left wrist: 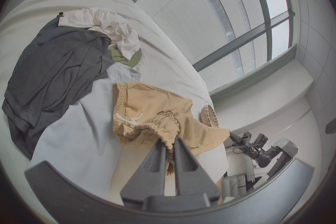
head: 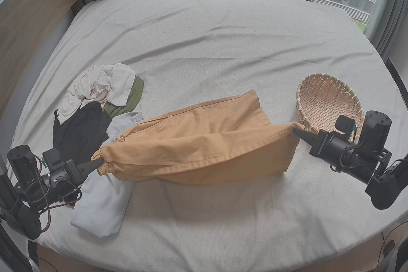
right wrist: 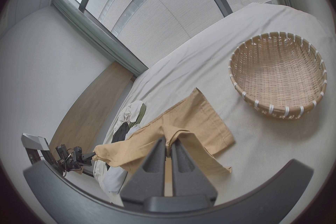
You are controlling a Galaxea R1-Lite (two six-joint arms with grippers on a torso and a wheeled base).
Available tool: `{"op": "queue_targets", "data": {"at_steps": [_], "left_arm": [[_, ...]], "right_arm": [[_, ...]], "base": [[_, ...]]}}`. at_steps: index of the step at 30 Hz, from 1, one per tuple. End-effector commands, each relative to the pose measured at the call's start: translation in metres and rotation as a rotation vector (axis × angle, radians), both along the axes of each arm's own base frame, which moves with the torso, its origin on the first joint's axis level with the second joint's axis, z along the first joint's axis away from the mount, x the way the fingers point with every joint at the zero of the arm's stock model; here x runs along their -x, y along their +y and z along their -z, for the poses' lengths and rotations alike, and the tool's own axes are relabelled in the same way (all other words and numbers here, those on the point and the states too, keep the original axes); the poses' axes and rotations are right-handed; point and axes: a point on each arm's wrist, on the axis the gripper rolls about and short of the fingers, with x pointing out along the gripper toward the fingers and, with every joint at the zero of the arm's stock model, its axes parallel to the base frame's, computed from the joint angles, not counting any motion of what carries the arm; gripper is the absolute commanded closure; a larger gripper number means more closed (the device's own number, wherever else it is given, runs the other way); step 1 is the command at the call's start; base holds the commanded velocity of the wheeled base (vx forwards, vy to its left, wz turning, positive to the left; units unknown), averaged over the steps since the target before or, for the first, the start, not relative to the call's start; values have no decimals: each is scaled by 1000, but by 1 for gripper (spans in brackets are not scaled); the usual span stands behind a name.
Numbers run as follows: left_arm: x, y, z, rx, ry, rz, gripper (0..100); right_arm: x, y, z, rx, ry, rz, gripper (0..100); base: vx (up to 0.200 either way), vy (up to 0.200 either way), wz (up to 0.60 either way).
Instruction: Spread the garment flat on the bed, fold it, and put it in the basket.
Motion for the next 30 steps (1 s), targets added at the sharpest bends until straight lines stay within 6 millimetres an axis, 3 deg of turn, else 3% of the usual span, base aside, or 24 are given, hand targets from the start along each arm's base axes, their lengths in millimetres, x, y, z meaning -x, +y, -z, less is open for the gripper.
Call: {"op": "queue_targets", "data": {"at_steps": [1, 10, 22, 30], "left_arm": [[-7, 1, -1, 7, -1, -13, 100], [-5, -11, -6, 75, 27, 24, 100], [-10, -17, -58, 366, 154, 24, 100], [-11, -16, -75, 465, 222, 8, 100]], "right_arm": [[-11, -1, -2, -3, -8, 12, 100], [-33, 1, -9, -5, -22, 27, 100], [-32, 3, -9, -4, -18, 20, 100], [-38, 2, -17, -14, -48, 24, 100]], "base": [[0, 0, 0], [0, 0, 0], [0, 0, 0], [0, 0, 0]]}}
